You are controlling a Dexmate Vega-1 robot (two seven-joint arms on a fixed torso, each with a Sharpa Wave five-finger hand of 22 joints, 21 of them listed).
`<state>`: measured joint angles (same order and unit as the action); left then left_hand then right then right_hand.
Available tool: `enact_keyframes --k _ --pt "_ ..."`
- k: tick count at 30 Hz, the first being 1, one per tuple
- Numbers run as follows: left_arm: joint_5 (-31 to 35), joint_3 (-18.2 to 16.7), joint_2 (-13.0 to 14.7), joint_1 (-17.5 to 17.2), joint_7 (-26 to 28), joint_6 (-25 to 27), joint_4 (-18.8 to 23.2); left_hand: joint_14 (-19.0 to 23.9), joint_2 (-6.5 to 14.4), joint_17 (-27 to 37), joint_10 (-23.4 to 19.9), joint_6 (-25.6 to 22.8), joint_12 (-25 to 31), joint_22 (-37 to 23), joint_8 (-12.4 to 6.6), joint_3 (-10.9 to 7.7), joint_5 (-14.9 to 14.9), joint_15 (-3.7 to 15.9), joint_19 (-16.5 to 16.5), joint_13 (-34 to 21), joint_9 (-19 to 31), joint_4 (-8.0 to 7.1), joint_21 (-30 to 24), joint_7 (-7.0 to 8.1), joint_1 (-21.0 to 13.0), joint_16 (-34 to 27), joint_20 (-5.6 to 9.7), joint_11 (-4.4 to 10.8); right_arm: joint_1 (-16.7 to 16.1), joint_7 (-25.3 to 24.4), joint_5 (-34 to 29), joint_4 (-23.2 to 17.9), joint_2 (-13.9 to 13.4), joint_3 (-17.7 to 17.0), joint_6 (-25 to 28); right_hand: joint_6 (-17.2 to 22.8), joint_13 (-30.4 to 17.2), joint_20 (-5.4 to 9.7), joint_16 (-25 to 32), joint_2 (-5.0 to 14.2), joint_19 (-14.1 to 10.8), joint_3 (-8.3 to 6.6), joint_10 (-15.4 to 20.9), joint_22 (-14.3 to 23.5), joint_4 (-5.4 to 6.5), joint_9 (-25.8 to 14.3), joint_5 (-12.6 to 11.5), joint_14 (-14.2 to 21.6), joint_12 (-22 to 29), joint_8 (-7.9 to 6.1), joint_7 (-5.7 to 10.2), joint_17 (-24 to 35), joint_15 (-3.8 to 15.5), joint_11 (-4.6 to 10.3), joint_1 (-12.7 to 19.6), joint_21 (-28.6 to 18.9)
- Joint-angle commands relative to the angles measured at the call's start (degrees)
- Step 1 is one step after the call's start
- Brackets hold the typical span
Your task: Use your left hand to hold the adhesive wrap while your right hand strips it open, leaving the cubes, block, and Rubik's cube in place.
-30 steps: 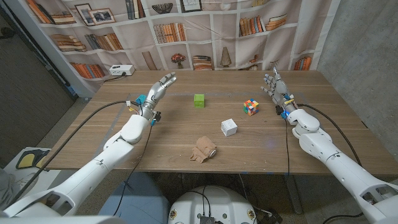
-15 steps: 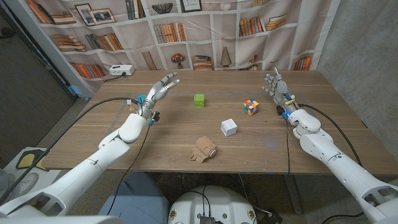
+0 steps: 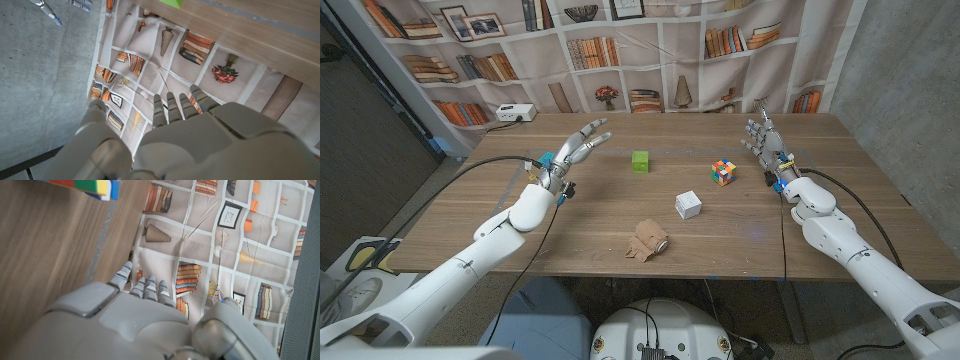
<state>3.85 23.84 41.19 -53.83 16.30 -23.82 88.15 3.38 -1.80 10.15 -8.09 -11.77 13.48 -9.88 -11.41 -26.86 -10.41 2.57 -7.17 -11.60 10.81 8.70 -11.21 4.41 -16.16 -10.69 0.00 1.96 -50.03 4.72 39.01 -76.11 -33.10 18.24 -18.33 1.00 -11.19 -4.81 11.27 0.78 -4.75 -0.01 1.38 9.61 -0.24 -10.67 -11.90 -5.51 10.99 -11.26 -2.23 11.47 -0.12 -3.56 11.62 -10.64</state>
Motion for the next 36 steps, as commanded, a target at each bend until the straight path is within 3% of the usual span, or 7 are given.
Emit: enact_keyframes --k 1,13,23,36 --pt "3.2 -0.4 1.4 -1.8 1.6 2.1 2.8 -0.1 -0.2 0.0 0.0 0.1 0.0 0.0 0.19 0.22 0.1 0.13 -0.1 -0.1 0.1 0.04 0.1 0.1 -0.6 0.1 -0.26 0.13 -0.5 0.1 0.3 0.2 0.4 0.0 -0.5 -0.2 0.0 -0.3 0.1 0.15 0.1 0.34 -0.4 0.1 -0.09 -0.2 0.0 -0.5 0.3 0.05 0.12 0.0 0.27 0.07 0.1 0.0" --pt "4.1 -0.8 1.3 -3.6 3.3 1.8 3.8 -0.1 -0.2 0.0 0.0 0.0 0.0 -0.1 0.15 0.33 0.1 0.1 -0.1 -0.1 0.1 -0.03 0.2 -0.03 -0.7 0.1 -0.29 0.01 -0.7 0.2 0.5 0.2 0.5 -0.2 -0.8 -0.2 0.0 -0.34 0.1 0.23 0.1 0.35 -0.4 0.1 -0.17 -0.2 -0.1 -0.5 0.3 0.04 0.2 -0.1 0.26 0.1 0.1 0.0" --pt "8.7 -1.5 3.0 -4.5 5.5 3.1 5.8 -0.1 -0.3 0.0 -0.1 -0.1 -0.1 -0.1 0.13 0.45 0.1 0.32 -0.3 -0.1 0.1 -0.08 0.1 0.08 -0.7 0.1 -0.18 0.23 -0.6 0.5 0.4 0.7 0.7 -0.1 -1.2 -0.1 0.0 -0.32 0.1 0.26 0.1 0.37 -0.4 0.1 -0.21 -0.2 -0.1 -0.5 0.4 0.03 0.17 -0.1 0.26 0.07 0.2 -0.1" --pt "11.9 -1.8 4.0 -5.3 7.2 3.0 6.5 0.7 -0.7 0.0 -0.9 -0.3 0.1 0.0 0.1 0.83 -0.2 1.01 -1.1 -0.1 0.1 0.0 -0.1 1.35 -1.0 -0.1 0.32 0.62 -1.2 -0.2 0.7 -0.2 0.6 -0.4 -0.8 -0.1 0.0 -0.37 0.1 0.3 0.1 0.42 -0.4 0.1 -0.22 -0.2 -0.1 -0.5 0.4 0.0 0.18 -0.1 0.25 0.04 0.1 -0.1"
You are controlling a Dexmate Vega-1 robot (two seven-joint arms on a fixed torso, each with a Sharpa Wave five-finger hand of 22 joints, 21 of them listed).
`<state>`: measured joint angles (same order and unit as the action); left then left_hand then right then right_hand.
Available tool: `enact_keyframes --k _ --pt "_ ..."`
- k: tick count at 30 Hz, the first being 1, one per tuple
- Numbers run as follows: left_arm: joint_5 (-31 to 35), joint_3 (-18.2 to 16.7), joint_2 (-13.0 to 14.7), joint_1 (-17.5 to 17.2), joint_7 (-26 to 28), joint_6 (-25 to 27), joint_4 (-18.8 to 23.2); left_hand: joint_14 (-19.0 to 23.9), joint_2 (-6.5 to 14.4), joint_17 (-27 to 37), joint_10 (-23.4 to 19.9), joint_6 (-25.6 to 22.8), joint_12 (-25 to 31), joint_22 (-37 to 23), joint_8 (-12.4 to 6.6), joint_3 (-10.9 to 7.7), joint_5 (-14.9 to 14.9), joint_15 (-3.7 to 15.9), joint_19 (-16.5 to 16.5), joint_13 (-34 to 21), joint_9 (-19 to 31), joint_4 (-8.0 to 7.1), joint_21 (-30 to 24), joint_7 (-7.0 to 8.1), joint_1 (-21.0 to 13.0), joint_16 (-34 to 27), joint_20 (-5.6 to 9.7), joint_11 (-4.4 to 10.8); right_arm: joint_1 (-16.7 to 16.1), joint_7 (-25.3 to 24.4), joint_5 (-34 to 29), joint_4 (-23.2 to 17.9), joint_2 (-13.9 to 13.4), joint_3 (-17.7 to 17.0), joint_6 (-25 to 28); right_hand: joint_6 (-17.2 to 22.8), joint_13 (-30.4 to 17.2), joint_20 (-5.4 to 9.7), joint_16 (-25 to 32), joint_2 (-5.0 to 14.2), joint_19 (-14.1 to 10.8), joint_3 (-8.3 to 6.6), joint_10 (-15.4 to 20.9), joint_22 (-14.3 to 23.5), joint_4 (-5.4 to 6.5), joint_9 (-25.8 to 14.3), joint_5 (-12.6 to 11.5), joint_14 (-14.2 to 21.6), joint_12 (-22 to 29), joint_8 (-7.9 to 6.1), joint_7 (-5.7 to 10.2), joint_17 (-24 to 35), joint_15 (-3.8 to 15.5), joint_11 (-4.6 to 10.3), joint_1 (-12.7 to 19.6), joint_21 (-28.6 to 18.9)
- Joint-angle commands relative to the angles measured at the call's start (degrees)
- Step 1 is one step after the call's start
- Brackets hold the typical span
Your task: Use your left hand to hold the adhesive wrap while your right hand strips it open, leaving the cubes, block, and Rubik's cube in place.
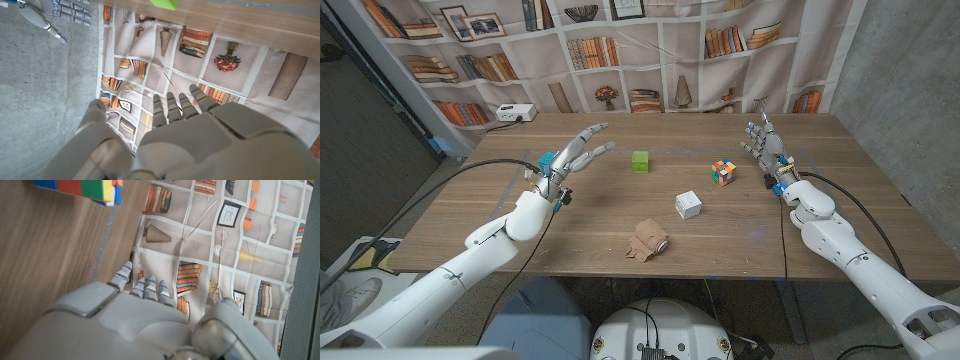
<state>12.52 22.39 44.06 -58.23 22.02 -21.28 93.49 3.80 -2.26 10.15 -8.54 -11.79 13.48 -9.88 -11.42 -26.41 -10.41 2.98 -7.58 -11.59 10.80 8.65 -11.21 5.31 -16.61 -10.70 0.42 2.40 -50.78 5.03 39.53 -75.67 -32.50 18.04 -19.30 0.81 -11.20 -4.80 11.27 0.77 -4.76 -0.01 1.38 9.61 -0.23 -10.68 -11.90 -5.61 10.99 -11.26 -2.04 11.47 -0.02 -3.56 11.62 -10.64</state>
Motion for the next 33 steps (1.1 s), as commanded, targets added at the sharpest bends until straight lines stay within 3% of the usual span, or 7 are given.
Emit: enact_keyframes --k 1,5,9,15,19,26,33 --pt "3.9 -0.2 1.4 -0.9 1.4 0.8 1.4 0.2 -0.3 0.0 -0.5 -0.3 0.1 0.0 0.09 0.38 -0.2 0.61 -0.7 -0.2 0.1 0.05 -0.1 0.49 -0.5 -0.1 -0.07 0.19 -0.4 -0.4 0.1 -0.5 0.0 -0.2 -0.1 0.1 0.0 -0.38 0.1 0.31 0.1 0.42 -0.4 0.1 -0.22 -0.2 -0.1 -0.4 0.4 0.0 0.0 -0.1 0.16 0.19 0.1 -0.1" --pt "6.7 0.0 2.8 -0.8 1.3 1.9 2.5 0.7 -0.5 0.0 -0.7 -0.3 0.2 0.0 0.12 0.49 -0.4 0.75 -0.9 -0.2 0.1 0.1 -0.1 0.62 -0.7 -0.3 -0.1 0.3 -0.5 -0.5 0.2 -0.6 0.0 -0.2 -0.1 0.1 0.0 -0.4 0.2 0.33 0.1 0.43 -0.4 0.1 -0.23 -0.2 -0.1 -0.3 0.4 0.0 0.03 -0.1 0.14 0.15 0.1 -0.1" --pt "9.8 0.5 3.8 -0.8 1.4 3.2 3.7 0.8 2.3 0.0 -0.9 0.1 0.2 -0.1 0.26 -0.7 -0.9 0.95 -1.1 -0.2 0.1 -0.25 -0.1 0.74 -2.0 -0.2 0.0 0.25 -0.6 -0.8 0.4 -0.7 0.2 -0.4 0.0 0.2 0.0 -0.41 0.2 0.37 0.1 0.43 -0.4 0.1 -0.24 -0.2 -0.1 -0.3 0.4 -0.01 0.07 -0.1 0.17 0.15 0.1 -0.1" --pt "10.3 0.9 3.6 -0.3 2.0 3.2 3.2 0.9 3.0 0.0 -1.1 1.0 0.2 0.0 0.58 -1.03 -1.0 1.2 -1.3 -0.2 0.2 -0.17 -0.1 1.03 -2.5 -0.2 0.15 0.32 -0.6 -0.9 0.4 -0.7 0.1 -0.5 0.0 0.2 0.0 -0.41 0.2 0.4 0.1 0.44 -0.4 0.1 -0.26 -0.2 -0.1 -0.3 0.4 -0.01 0.08 -0.1 0.15 0.11 0.1 -0.1" --pt "11.6 1.0 4.3 0.0 2.0 3.9 3.7 1.0 3.6 -0.1 -1.1 4.2 0.1 0.0 1.38 -1.25 -1.0 1.59 -1.6 -0.2 0.2 0.06 -0.1 1.86 -3.4 0.0 0.48 0.22 -0.8 -1.1 0.4 -1.0 -0.1 -0.7 0.0 0.2 0.0 -0.42 0.2 0.4 0.1 0.46 -0.4 0.1 -0.27 -0.2 -0.1 -0.4 0.4 -0.02 0.1 -0.1 0.15 0.24 0.1 -0.1" --pt "13.0 1.6 4.3 0.0 3.2 4.4 3.5 1.1 3.4 -0.1 -1.3 5.1 0.1 0.0 1.42 -1.08 -0.9 1.75 -1.7 -0.2 0.2 0.09 -0.1 2.21 -3.6 0.0 0.73 0.36 -0.8 -0.9 0.4 -0.7 -0.2 -0.7 -0.1 0.2 0.0 -0.44 0.2 0.41 0.1 0.48 -0.3 0.1 -0.29 -0.2 -0.1 -0.4 0.5 -0.04 0.21 -0.1 0.17 0.15 0.1 -0.1" --pt "15.2 2.1 4.9 0.1 4.1 5.6 4.2 1.2 1.3 0.0 -1.3 5.5 0.0 0.0 1.05 0.5 -0.7 2.05 -1.9 -0.2 0.2 -0.21 0.0 2.39 -2.2 -0.1 1.09 0.66 -0.4 -0.5 0.5 0.0 0.1 -0.7 -0.3 0.3 0.0 -0.45 0.2 0.44 0.1 0.5 -0.3 0.1 -0.31 -0.2 -0.1 -0.3 0.5 -0.04 0.24 -0.1 0.12 0.12 0.1 -0.1"
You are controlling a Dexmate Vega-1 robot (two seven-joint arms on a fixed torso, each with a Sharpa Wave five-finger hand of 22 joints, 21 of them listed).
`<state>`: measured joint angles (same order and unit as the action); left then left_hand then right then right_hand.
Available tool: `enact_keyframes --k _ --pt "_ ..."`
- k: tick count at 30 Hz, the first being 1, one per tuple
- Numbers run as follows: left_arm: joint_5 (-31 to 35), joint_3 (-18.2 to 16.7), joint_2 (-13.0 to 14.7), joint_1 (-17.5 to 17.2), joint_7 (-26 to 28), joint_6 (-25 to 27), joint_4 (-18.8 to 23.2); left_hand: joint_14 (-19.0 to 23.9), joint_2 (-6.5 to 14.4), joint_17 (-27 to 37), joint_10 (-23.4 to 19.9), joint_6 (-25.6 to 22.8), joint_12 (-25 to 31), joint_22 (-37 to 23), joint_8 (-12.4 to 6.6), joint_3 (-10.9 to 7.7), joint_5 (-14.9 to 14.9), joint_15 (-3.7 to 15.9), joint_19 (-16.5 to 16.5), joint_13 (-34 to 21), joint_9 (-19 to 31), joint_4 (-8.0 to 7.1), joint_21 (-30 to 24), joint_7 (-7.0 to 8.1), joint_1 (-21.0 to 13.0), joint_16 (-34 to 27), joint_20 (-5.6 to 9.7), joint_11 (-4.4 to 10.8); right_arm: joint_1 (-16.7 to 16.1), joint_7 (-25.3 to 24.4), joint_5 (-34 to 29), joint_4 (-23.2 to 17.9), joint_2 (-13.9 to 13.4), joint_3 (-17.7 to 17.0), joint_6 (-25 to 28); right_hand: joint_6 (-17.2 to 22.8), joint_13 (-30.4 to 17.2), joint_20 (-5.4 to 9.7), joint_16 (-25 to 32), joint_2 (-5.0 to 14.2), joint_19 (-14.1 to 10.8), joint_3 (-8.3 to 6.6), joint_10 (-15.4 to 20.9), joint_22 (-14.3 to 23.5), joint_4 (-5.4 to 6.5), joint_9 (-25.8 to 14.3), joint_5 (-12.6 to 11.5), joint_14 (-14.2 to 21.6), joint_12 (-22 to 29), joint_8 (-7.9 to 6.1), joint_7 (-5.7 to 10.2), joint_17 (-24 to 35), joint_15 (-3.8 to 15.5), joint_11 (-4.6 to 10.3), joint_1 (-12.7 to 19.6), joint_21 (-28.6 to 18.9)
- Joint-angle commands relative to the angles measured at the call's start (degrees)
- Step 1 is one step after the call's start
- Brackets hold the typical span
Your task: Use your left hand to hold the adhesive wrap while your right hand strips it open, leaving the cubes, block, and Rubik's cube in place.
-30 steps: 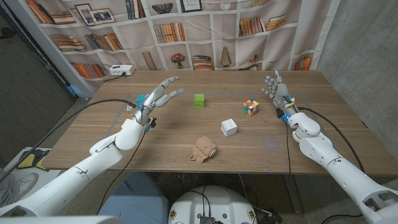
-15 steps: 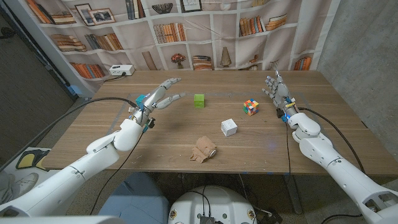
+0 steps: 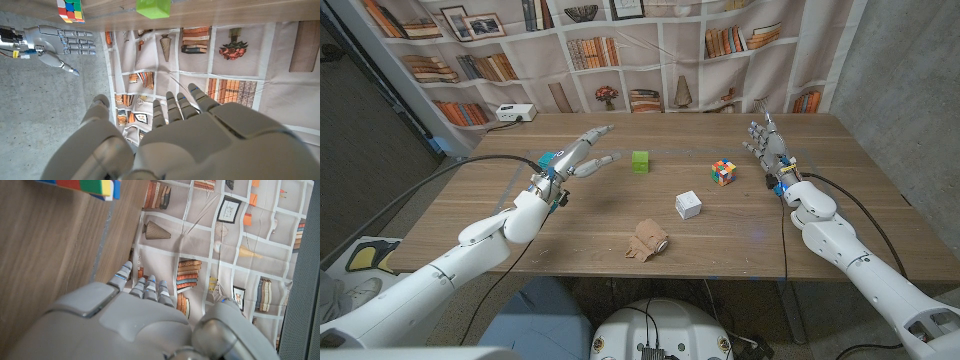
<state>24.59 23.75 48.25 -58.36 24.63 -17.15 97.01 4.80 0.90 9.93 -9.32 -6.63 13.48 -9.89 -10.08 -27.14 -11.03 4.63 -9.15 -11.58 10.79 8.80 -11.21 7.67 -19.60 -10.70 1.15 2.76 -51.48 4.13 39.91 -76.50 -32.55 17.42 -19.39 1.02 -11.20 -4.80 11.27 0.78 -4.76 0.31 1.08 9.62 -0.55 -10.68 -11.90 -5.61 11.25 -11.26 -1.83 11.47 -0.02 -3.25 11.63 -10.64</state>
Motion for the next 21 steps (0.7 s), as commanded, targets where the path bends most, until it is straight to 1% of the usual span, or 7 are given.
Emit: enact_keyframes --k 1,4,6,10,13,21 --pt "3.0 0.8 0.5 0.3 1.7 1.2 0.4 0.2 -1.9 0.3 -0.6 0.3 0.0 0.0 -0.32 1.31 -0.1 0.41 -0.3 -0.2 0.2 -0.4 0.0 0.0 0.9 -0.1 0.36 0.3 0.3 0.4 0.1 0.9 0.2 0.0 -0.2 0.1 0.0 -0.47 0.2 0.44 0.1 0.18 0.0 0.1 0.01 -0.2 -0.1 -0.3 0.2 -0.04 0.03 -0.1 0.15 -0.22 0.1 -0.1" --pt "3.7 1.3 0.5 0.7 2.1 1.2 0.0 0.3 -2.2 0.3 -0.8 0.2 0.0 0.0 -0.49 1.72 0.0 0.39 -0.3 -0.3 0.2 -0.7 0.0 0.0 1.5 -0.1 0.38 0.3 0.4 0.4 0.3 1.2 0.3 0.0 0.0 0.1 0.0 -0.46 0.2 0.45 0.1 0.19 0.0 0.1 0.01 -0.2 -0.1 -0.3 0.2 -0.05 0.06 -0.1 0.12 -0.2 0.1 -0.1" --pt "4.3 1.5 0.6 0.8 2.1 1.6 0.1 0.3 -2.7 0.4 -0.9 0.2 0.0 0.0 -0.61 2.37 -0.1 0.4 -0.4 -0.3 0.2 -1.15 0.0 -0.02 2.5 -0.1 0.36 0.08 0.6 1.0 0.4 1.8 0.5 0.0 -0.5 0.1 0.0 -0.47 0.2 0.45 0.1 0.2 0.0 0.1 0.0 -0.2 -0.1 -0.3 0.2 -0.05 0.09 -0.1 0.13 -0.18 0.0 -0.1" --pt "5.2 2.3 0.4 1.2 2.4 2.1 -0.4 0.4 -4.6 0.6 -1.0 0.2 0.0 -0.1 -0.81 4.42 -0.2 0.24 -0.5 -0.3 0.3 -2.24 0.0 -0.06 5.4 -0.3 0.38 0.13 0.7 1.1 0.5 2.0 0.6 0.0 -0.4 0.1 0.0 -0.5 0.2 0.46 0.1 0.21 0.0 0.1 0.0 -0.2 -0.1 -0.3 0.2 -0.04 0.08 -0.1 0.15 -0.21 0.0 -0.1" --pt "6.5 2.8 0.7 1.6 2.6 2.7 -0.4 0.4 -5.5 0.6 -1.0 0.3 0.0 -0.1 -0.82 5.38 -0.4 0.23 -0.6 -0.3 0.3 -2.65 0.0 -0.16 6.6 -0.3 0.46 0.16 0.8 1.2 0.5 2.2 0.6 0.0 -0.5 0.1 0.0 -0.47 0.2 0.47 0.1 0.21 0.0 0.1 -0.01 -0.2 -0.1 -0.3 0.2 -0.04 0.07 -0.1 0.19 -0.19 0.0 -0.1" --pt "9.4 3.7 1.4 2.3 3.3 4.5 0.1 0.9 -6.6 0.7 -1.6 0.0 0.1 -0.1 -1.03 6.6 -0.9 0.39 -1.2 -0.3 0.3 -3.19 -0.1 0.09 8.1 -0.4 0.76 0.18 0.7 1.4 0.8 2.9 0.6 -0.2 -0.8 0.1 0.0 -0.56 0.2 0.49 0.1 0.24 0.0 0.1 -0.04 -0.2 -0.1 -0.3 0.2 -0.04 0.08 -0.1 0.15 -0.07 0.0 -0.1"
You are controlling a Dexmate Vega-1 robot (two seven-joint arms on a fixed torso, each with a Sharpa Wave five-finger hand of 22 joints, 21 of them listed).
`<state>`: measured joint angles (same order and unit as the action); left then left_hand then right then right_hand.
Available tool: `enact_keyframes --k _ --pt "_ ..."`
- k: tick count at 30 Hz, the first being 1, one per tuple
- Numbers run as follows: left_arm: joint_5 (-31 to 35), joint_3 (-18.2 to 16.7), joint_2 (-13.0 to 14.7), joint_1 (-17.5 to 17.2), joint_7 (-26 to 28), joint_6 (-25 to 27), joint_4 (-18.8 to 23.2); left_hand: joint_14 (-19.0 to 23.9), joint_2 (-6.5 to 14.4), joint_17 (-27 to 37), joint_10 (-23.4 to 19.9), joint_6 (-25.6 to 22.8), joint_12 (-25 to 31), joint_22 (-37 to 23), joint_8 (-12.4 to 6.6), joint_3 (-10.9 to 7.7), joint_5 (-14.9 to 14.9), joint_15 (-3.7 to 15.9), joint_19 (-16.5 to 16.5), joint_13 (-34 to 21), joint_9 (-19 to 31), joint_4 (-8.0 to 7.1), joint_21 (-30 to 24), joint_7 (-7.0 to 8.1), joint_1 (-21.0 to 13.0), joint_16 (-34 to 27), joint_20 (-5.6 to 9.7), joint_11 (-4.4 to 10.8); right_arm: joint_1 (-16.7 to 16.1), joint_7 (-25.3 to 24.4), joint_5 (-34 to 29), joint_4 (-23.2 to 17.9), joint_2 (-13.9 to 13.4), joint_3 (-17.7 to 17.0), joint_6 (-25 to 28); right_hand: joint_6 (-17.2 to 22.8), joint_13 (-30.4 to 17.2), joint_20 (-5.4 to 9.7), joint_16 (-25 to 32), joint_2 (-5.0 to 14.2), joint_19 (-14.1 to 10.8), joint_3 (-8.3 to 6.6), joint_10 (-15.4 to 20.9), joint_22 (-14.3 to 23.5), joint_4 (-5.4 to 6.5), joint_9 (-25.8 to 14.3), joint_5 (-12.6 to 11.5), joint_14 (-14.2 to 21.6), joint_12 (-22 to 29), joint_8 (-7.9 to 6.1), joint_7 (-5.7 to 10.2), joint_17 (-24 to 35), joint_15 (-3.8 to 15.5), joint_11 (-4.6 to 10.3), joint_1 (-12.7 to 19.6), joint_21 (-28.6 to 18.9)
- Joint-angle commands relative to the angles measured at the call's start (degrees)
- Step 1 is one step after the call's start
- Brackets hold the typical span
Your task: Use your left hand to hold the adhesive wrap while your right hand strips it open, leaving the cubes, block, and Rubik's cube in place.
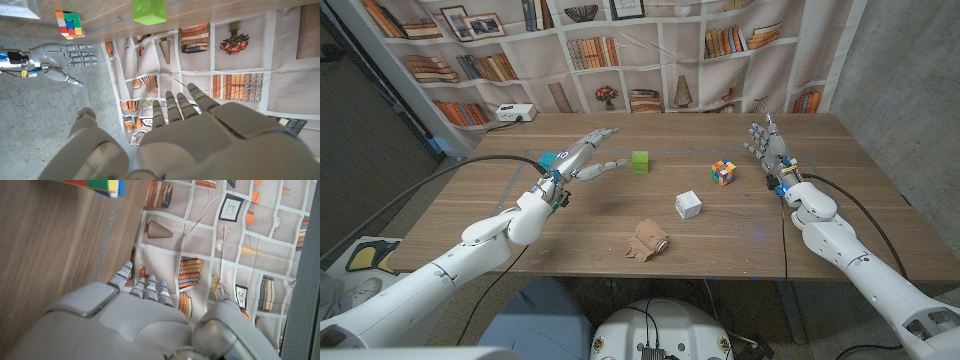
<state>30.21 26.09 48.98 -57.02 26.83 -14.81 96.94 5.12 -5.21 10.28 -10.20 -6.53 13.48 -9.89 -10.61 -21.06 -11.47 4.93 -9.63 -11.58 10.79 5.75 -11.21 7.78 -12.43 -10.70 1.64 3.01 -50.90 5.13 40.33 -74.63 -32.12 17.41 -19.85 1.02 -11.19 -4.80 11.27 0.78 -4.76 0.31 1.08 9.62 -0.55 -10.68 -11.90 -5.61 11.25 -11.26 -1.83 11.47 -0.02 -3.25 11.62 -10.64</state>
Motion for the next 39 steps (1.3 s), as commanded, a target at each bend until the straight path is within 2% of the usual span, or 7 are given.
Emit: enact_keyframes --k 1,14,17,19,21,25,39 --pt "4.3 1.5 0.7 1.0 1.2 2.6 0.3 0.8 -0.7 0.3 -0.8 -0.1 0.2 -0.1 -0.53 0.8 -0.6 0.38 -0.9 -0.3 0.3 -0.26 -0.2 -0.01 1.2 -0.5 0.41 -0.09 0.1 0.4 0.4 1.1 0.3 -0.2 -0.3 0.1 0.0 -0.55 0.2 0.51 0.1 0.24 0.0 0.1 -0.04 -0.2 -0.1 -0.3 0.2 -0.04 0.08 -0.1 0.15 -0.2 0.0 -0.1" --pt "9.7 3.6 1.2 2.5 5.4 3.7 -0.4 1.6 -1.4 0.3 -1.7 -0.5 0.4 0.0 -0.69 1.9 -2.0 1.18 -1.7 -0.3 0.2 -0.66 -0.3 0.42 2.0 -0.6 1.08 0.29 0.6 0.9 0.5 2.3 0.8 -0.1 -1.0 0.2 0.0 -0.56 0.2 0.56 0.1 0.28 0.0 0.1 -0.08 -0.2 -0.1 -0.3 0.2 -0.05 0.06 -0.1 0.16 -0.09 0.0 -0.1" --pt "10.6 4.1 1.4 2.7 6.4 3.6 -0.8 1.7 0.0 0.2 -1.8 0.6 0.3 0.0 -0.32 1.49 -2.7 1.38 -2.0 -0.3 0.2 -0.92 -0.3 0.91 1.6 -0.5 1.42 0.39 0.6 0.8 0.6 2.2 0.8 -0.2 -0.8 0.2 0.0 -0.56 0.2 0.56 0.1 0.29 0.0 0.1 -0.09 -0.2 -0.1 -0.3 0.2 -0.04 0.08 -0.1 0.13 -0.13 0.0 -0.1" --pt "10.9 4.3 1.7 2.9 6.4 3.4 -0.8 1.7 3.0 0.2 -1.8 2.8 0.2 0.0 0.11 0.27 -3.5 1.68 -2.1 -0.3 0.2 -1.24 -0.1 1.57 0.4 -0.4 1.54 0.49 0.6 0.8 0.6 2.3 0.7 -0.2 -0.8 0.2 0.0 -0.55 0.2 0.57 0.1 0.3 0.0 0.1 -0.09 -0.2 -0.1 -0.3 0.2 -0.04 0.04 -0.1 0.16 -0.17 0.0 -0.1" --pt "11.4 4.6 1.9 3.1 6.5 3.5 -0.7 1.9 4.9 0.1 -1.9 3.9 0.1 0.0 0.16 -0.62 -3.7 1.77 -2.2 -0.3 0.2 -1.18 -0.1 1.64 -0.6 -0.3 1.57 0.7 0.6 0.8 0.6 2.4 0.8 -0.3 -0.9 0.2 0.0 -0.58 0.2 0.58 0.1 0.3 0.0 0.1 -0.1 -0.2 -0.1 -0.3 0.2 -0.04 0.02 -0.1 0.14 -0.18 0.0 -0.1" --pt "12.6 5.2 2.3 3.5 6.2 3.9 -0.4 1.9 6.6 0.0 -2.0 4.5 0.1 0.0 0.05 -1.6 -3.7 1.87 -2.4 -0.3 0.2 -0.73 0.0 1.79 -2.0 -0.2 1.7 0.68 0.6 0.8 0.7 2.4 0.7 -0.3 -0.9 0.2 0.0 -0.59 0.2 0.59 0.1 0.31 0.0 0.1 -0.11 -0.2 -0.1 -0.3 0.2 -0.03 0.11 -0.1 0.13 -0.17 0.0 -0.1" --pt "15.4 6.6 3.0 4.2 6.9 4.9 0.0 2.1 6.4 -0.1 -2.3 4.9 0.0 0.0 -0.18 -1.79 -3.4 2.38 -2.6 -0.3 0.2 0.39 0.0 2.42 -3.3 -0.1 2.17 1.34 0.7 1.2 0.9 3.0 0.7 -0.5 -1.2 0.2 0.0 -0.59 0.2 0.65 0.1 0.34 0.0 0.1 -0.15 -0.2 -0.1 -0.3 0.3 -0.02 0.13 -0.1 0.14 -0.08 0.0 -0.1"
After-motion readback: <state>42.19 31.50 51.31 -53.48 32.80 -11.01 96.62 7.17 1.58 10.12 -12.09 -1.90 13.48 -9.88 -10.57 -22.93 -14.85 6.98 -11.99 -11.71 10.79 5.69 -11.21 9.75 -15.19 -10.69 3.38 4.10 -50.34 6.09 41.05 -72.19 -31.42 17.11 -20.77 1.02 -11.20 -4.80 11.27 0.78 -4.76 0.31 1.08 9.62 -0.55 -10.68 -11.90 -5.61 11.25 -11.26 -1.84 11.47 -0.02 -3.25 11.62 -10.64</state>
